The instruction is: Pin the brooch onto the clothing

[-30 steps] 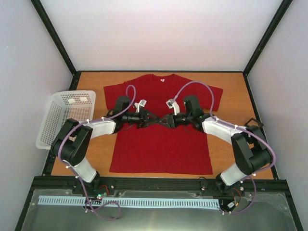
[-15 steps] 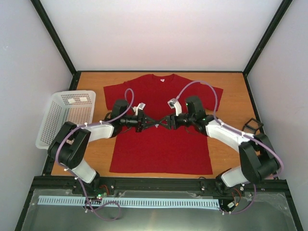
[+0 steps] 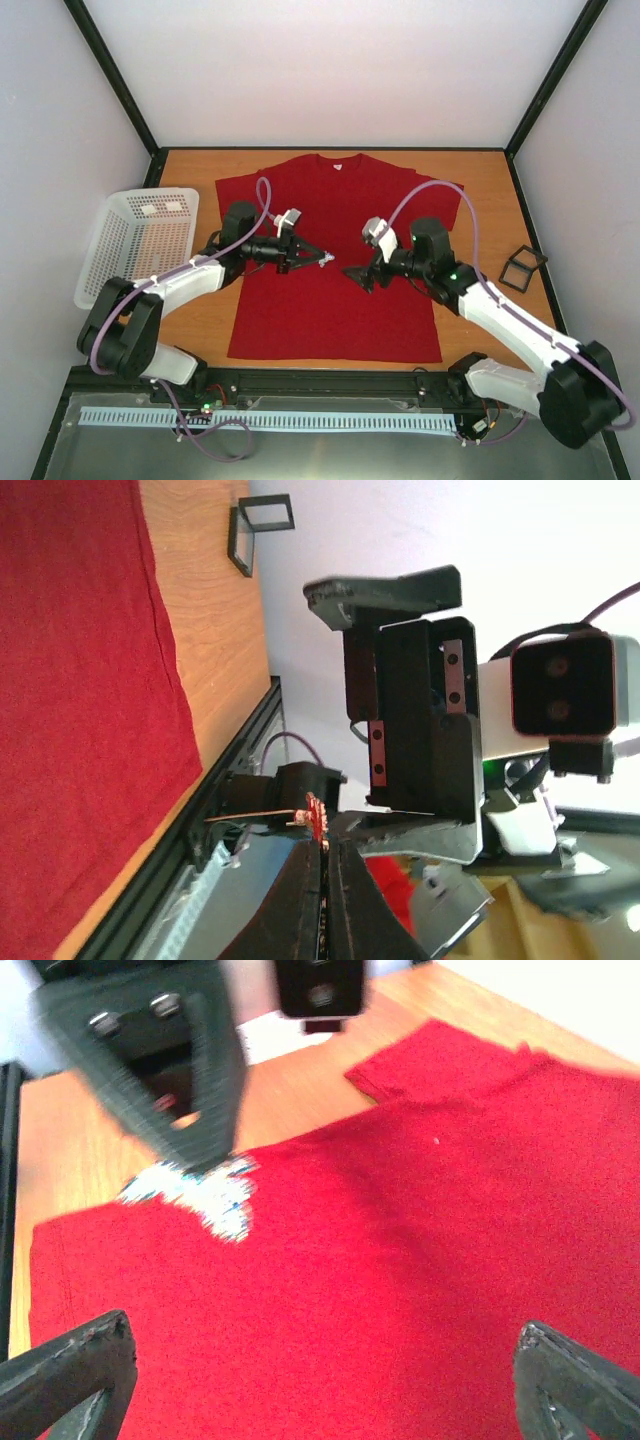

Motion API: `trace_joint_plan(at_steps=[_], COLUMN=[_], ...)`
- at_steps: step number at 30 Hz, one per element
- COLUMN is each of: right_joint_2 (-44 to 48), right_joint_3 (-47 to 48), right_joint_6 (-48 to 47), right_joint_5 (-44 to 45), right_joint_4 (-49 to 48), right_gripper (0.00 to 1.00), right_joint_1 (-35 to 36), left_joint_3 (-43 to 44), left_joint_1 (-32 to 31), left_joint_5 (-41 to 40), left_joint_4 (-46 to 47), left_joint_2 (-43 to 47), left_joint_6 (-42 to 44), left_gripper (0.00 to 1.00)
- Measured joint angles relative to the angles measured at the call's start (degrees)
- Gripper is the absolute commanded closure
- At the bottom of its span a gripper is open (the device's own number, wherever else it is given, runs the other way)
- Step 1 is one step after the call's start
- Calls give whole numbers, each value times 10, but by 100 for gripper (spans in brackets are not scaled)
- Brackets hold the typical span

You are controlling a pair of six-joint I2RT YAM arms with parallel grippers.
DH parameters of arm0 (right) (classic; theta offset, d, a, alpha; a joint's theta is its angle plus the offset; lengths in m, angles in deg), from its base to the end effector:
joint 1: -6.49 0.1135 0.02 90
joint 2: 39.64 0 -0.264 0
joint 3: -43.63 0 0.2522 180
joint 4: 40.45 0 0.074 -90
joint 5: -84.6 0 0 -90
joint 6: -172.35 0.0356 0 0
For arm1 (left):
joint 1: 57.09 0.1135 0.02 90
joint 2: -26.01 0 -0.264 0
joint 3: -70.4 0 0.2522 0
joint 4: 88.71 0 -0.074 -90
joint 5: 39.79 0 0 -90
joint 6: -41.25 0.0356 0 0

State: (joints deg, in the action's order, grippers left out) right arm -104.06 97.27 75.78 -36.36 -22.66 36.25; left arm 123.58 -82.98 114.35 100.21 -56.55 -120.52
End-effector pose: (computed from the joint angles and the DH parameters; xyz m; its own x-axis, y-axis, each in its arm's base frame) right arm 0.2041 0.1378 0.2545 -0.3189 -0.2953 -0.9006 -0.8600 0.4896 0.1439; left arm 0.2464 -0.1552 0.2203 -0.9997 0.0247 0.0057 -0.0018 0.1526 -0.9883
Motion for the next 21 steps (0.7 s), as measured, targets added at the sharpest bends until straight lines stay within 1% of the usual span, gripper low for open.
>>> trace_joint_plan(at_steps=[5,7,8,12,15,16,17,18,19,20,21], right_joint_2=[96,123,128,129,140,146,153,154,155,153,150], right_joint_3=[-26,-24,-23,-25,-35,-40,-43,-43,-42,-40,-38], right_joint_6=[-194,-249,-263,-286,-286,-288,-294,-301,-312,-328,-342], right_joint_5=[-14,-23,-26,-31,-31,-29,-26,-24,-16,-10,-5], right_joint_4=[24,29,31,29,17,15,13,13,13,14,18], right_gripper=[0,0,0,0,0,3,10,18,30,35,36], right_joint_1=[22,24,24,31,44,51,61,68,81,90,98], left_joint_3=[52,71,84,101,101,101,101,101,101,101,100], left_joint_1=[0,-3,-7,-23,-29,-31,-31,-31,-31,-31,-31], left_joint_5=[20,18,13,-4,-7,-7,-8,-8,-9,-10,-12], left_joint_4=[-119,-172,-202,-254,-274,-280,-284,-289,-292,-294,-296], left_joint_2=[36,54,64,90,94,91,88,83,79,76,75], left_joint_6=[119,179,217,314,345,347,347,342,336,326,310], left_gripper=[99,99,99,99,99,99,99,99,99,99,99])
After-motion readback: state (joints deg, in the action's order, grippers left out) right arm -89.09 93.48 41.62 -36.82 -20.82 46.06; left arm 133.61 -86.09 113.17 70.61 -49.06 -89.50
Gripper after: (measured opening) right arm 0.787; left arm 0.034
